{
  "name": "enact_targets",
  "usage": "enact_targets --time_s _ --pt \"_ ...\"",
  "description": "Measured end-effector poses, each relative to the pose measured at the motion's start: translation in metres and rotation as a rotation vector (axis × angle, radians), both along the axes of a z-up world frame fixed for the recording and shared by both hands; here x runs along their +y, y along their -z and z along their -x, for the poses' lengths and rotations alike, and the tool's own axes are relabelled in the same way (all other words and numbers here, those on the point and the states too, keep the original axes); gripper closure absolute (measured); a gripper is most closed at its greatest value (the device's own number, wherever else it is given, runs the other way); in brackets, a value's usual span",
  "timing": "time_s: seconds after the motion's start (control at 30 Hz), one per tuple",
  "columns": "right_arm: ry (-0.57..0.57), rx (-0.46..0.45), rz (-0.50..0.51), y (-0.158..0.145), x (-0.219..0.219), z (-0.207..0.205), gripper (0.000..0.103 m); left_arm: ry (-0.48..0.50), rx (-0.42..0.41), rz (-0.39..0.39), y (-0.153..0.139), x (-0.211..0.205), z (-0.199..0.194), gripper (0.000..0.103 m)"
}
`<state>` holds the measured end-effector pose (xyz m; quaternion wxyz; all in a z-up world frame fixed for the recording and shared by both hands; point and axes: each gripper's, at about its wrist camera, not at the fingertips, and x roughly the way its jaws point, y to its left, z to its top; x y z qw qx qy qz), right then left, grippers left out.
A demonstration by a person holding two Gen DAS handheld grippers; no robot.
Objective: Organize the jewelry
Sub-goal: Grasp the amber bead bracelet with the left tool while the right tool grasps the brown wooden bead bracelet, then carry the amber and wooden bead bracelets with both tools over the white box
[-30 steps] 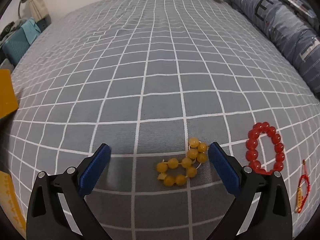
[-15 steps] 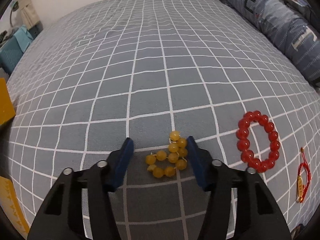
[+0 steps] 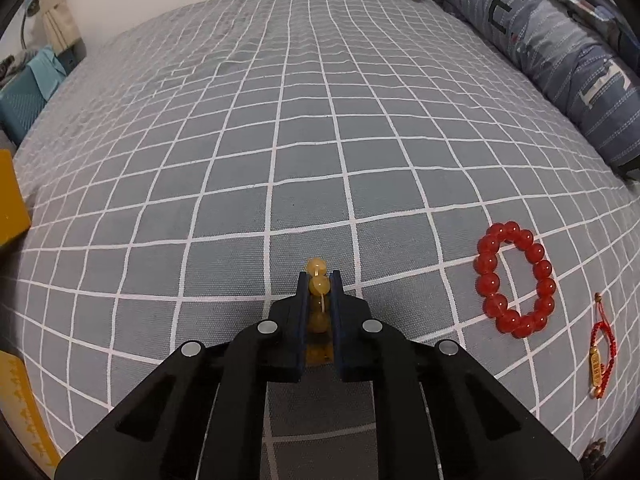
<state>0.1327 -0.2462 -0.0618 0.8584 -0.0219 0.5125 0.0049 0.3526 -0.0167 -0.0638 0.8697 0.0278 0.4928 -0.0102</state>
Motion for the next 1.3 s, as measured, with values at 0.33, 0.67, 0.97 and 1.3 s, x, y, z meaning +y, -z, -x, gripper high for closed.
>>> enact_targets --time_s 0.33,0.67,0.97,1.3 --pt "0.010 -0.023 -0.017 -0.008 -0.002 0.004 0.095 -0.003 -0.009 0.006 -0.009 -0.004 0.007 0.094" --pt "0.018 -0.079 -0.036 -0.028 -0.001 0.011 0.096 -0.011 -0.013 0.058 -0.026 0.001 0.025 0.094" --pt "0.019 -0.120 -0.047 -0.045 0.004 0.013 0.096 -0.009 -0.033 0.056 -0.044 -0.002 0.049 0.094" --pt "0.014 -0.178 -0.060 -0.065 0.013 0.015 0.096 0.002 -0.080 0.023 -0.069 0.007 0.082 0.094"
